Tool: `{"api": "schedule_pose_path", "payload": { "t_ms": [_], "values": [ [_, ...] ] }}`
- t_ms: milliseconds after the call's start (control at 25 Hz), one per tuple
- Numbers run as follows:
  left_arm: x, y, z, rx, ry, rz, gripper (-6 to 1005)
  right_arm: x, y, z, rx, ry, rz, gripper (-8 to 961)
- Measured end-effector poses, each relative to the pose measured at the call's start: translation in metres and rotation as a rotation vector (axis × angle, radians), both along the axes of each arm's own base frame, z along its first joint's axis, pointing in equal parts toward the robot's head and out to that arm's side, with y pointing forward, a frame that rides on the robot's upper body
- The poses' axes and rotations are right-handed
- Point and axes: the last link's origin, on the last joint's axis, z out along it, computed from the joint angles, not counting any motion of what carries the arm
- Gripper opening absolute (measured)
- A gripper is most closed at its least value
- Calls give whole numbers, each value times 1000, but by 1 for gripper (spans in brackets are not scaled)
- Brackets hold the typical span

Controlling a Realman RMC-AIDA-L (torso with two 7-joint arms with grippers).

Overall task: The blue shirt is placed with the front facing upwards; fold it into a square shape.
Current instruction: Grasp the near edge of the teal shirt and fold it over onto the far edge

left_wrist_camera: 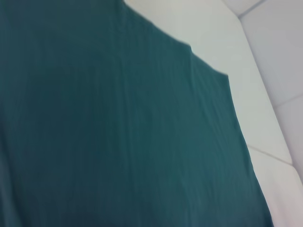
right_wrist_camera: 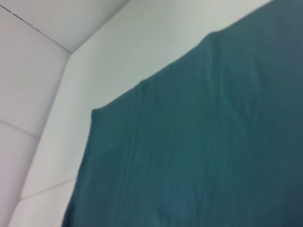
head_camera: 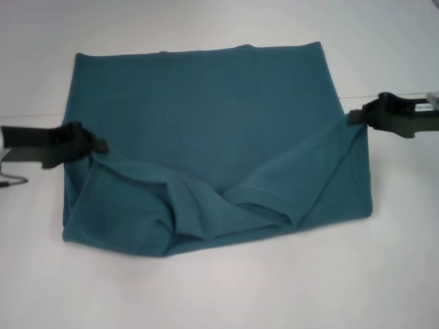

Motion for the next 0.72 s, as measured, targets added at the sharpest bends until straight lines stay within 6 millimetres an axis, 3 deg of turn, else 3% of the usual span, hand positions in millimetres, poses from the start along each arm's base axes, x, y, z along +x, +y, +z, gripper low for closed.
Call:
{"api": "schedule_pose_path", "payload": {
  "t_ms": [360, 720],
  "values": [
    [14, 28, -12, 81, 129, -15, 20, -15, 32, -25, 35, -165, 23, 37],
    [27, 49, -4, 182, 174, -38, 20, -26, 57, -22, 110, -354, 63, 37]
  ]
}}
